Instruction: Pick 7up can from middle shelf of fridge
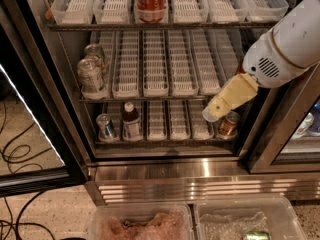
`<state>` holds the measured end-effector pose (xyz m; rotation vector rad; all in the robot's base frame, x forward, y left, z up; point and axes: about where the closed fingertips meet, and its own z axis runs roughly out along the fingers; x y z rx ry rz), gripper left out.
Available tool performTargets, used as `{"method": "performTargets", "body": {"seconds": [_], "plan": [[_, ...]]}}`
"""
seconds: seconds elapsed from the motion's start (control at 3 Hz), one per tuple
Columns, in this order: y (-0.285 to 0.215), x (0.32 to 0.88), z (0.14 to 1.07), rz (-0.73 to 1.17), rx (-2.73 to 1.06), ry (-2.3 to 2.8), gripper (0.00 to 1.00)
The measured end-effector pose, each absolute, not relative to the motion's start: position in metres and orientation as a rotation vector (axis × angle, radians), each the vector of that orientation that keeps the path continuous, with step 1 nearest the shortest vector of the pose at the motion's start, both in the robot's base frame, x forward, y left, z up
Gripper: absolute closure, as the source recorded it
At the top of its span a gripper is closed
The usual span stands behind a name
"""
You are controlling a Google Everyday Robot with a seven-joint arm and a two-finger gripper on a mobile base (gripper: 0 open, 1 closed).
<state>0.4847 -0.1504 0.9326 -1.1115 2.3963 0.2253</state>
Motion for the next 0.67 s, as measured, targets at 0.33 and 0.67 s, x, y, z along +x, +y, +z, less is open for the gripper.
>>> {"method": "performTargets", "body": {"seconds": [0.33,0.67], "plan": [[-0.134,0.49,0.919,0.281,-1.092,2.379,0.0],[-0.115,0.472,0.909,0.341,-0.974,2.356,0.0]]}}
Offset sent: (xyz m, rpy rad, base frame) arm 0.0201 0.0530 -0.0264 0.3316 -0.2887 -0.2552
